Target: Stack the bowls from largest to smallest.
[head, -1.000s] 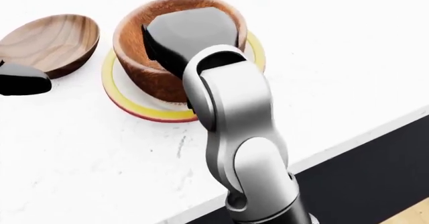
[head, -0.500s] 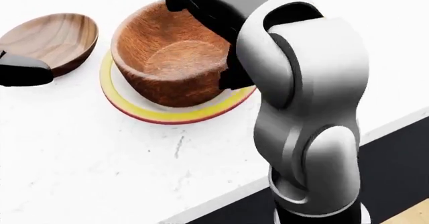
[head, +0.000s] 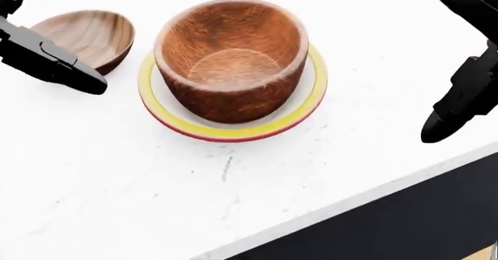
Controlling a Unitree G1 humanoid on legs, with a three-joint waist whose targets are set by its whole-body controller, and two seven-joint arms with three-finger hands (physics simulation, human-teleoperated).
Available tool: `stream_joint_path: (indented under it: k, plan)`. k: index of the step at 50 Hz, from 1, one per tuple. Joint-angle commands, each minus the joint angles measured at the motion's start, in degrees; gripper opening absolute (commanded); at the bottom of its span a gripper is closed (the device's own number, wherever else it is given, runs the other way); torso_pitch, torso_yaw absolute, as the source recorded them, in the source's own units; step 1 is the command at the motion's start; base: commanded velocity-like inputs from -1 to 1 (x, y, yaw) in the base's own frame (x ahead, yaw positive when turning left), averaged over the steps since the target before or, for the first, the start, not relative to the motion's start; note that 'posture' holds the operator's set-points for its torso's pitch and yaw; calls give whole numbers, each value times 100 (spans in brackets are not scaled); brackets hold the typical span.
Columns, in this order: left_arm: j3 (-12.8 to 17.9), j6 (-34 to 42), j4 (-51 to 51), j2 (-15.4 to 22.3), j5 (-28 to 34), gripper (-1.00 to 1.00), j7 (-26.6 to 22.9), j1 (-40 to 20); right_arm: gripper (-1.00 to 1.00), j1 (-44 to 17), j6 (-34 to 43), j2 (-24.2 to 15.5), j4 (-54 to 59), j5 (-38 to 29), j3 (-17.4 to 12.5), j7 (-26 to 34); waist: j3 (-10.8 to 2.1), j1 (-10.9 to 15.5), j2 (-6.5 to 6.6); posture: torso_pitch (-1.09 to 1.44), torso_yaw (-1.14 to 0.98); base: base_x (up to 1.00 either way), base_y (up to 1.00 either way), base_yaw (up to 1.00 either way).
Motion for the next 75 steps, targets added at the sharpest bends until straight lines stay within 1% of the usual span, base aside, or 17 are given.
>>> stream_joint_path:
  k: [1,5,9,14,16,18,20,25,28,37,43,54,55,56,58,62,75]
  plan:
    - [69,-787,196,-61,789,100,-261,-275,100,-61,16,-182,-82,222,-139,-188,-147,6,-7,0,0,0,0,0]
    - [154,-1638,1116,-347,1534,100,-393,-539,100,156,68,-401,-70,487,-279,-361,-177,12,-55,0,0,0,0,0]
    - [239,-2238,2055,-556,1889,100,-217,-822,100,302,133,-458,-100,595,-280,-481,-203,17,-84,0,0,0,0,0]
    - [294,-2687,3163,-663,1987,100,183,-1244,100,409,102,-490,-17,681,-297,-644,-234,12,-102,0,0,0,0,0]
    - [290,-2836,3551,-699,2011,100,454,-1347,100,478,102,-497,-39,722,-325,-676,-245,13,-109,0,0,0,0,0]
    - [263,-2917,3690,-707,2054,100,550,-1358,100,489,94,-540,-2,772,-357,-712,-248,14,-114,0,0,0,0,0]
    - [199,-3142,3985,-688,2150,100,782,-1451,100,535,119,-571,-56,818,-397,-705,-255,11,-116,0,0,0,0,0]
    - [148,-3437,4665,-705,2299,100,1062,-1702,100,640,80,-568,3,867,-394,-844,-268,16,-123,0,0,0,0,0]
    - [21,-3644,5071,-743,2551,100,1303,-1727,100,696,73,-567,-8,878,-406,-861,-278,12,-127,0,0,0,0,0]
    - [8,-4051,5969,-776,2790,100,1821,-2021,100,659,94,-564,29,879,-377,-905,-309,5,-125,0,0,0,0,0]
    - [-39,-4242,6285,-756,2891,100,2057,-2029,100,636,72,-643,158,957,-433,-978,-318,3,-129,0,0,0,0,0]
    - [-67,-4340,6357,-781,3044,100,2101,-1892,100,693,78,-630,151,969,-422,-1031,-329,3,-120,0,0,0,0,0]
    - [-67,-4351,6377,-780,3054,98,2117,-1891,100,695,74,-631,158,972,-426,-1038,-330,3,-117,0,0,0,0,0]
    - [-65,-4361,6407,-783,3061,81,2137,-1882,100,706,76,-630,143,973,-431,-1033,-330,3,-115,0,0,0,0,0]
    - [-37,-4360,6478,-803,3034,74,2215,-1868,100,733,74,-625,128,977,-440,-1036,-330,2,-112,0,0,0,0,0]
    - [-64,-4392,6606,-806,3050,65,2305,-1863,100,750,59,-629,159,988,-449,-1072,-329,4,-98,0,0,0,0,0]
    - [-67,-4345,6920,-764,3046,51,2249,-2189,100,827,-25,-585,253,992,-426,-1208,-336,-14,-88,0,0,0,0,0]
